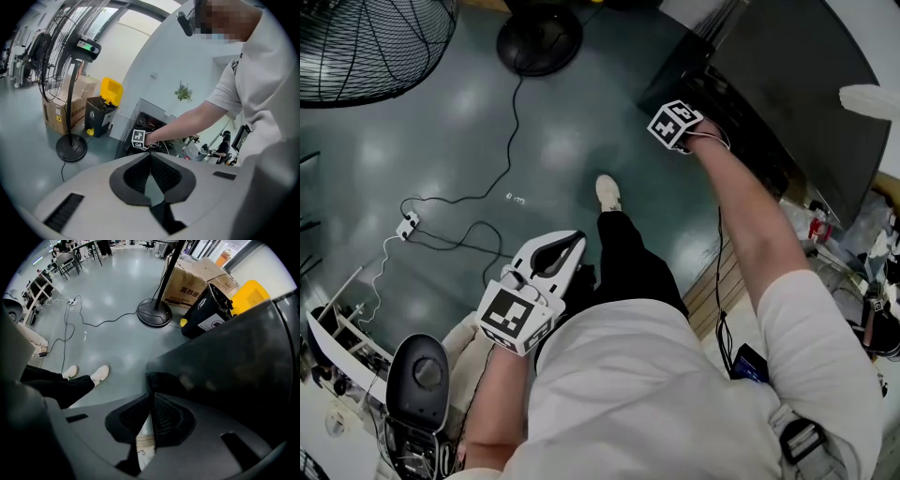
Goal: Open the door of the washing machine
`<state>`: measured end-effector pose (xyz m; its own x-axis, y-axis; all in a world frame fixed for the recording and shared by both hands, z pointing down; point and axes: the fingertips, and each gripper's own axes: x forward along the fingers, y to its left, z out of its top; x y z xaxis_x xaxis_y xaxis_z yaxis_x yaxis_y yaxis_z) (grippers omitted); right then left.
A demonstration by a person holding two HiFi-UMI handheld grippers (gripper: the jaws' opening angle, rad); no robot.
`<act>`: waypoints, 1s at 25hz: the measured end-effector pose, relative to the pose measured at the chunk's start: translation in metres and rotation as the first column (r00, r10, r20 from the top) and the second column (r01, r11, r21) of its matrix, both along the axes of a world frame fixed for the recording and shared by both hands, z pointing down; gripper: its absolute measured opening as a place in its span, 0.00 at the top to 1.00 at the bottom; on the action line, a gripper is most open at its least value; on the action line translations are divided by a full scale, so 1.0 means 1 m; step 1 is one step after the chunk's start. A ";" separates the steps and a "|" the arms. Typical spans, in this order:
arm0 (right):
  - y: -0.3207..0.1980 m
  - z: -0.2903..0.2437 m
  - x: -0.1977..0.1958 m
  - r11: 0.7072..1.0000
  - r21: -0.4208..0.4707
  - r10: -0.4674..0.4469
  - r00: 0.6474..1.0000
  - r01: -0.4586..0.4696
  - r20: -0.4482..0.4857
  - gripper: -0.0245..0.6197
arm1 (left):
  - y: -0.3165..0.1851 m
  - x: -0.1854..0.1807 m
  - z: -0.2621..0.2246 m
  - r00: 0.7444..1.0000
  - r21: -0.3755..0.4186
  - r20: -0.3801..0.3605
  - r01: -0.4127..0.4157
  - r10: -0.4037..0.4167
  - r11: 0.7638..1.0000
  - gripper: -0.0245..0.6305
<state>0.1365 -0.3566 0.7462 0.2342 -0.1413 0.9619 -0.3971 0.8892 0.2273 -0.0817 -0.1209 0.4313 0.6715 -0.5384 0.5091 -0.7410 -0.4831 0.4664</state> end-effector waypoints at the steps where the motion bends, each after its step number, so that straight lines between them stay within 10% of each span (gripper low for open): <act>1: 0.000 -0.001 0.000 1.000 -0.001 0.000 1.000 0.000 0.001 0.90 | 0.000 0.000 -0.001 1.000 0.001 -0.001 -0.001 0.001 1.000 0.94; 14: -0.001 0.000 -0.004 0.999 -0.040 0.022 1.000 -0.021 0.018 0.91 | -0.001 -0.009 -0.001 1.000 0.000 -0.009 0.003 -0.003 1.000 0.94; 18: 0.029 0.003 -0.019 0.984 -0.173 0.061 0.996 -0.048 0.068 0.91 | -0.002 -0.014 -0.001 1.000 0.004 -0.012 0.004 -0.004 1.000 0.94; 25: 0.096 0.007 -0.043 0.978 -0.179 -0.095 0.993 0.106 0.070 0.90 | 0.003 -0.017 -0.003 0.999 0.019 -0.026 -0.025 0.026 0.999 0.94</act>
<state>0.0934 -0.2604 0.7535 0.1683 0.0182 0.9856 -0.3120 0.9494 0.0358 -0.0985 -0.1182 0.4278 0.6981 -0.5302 0.4813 -0.7160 -0.5108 0.4758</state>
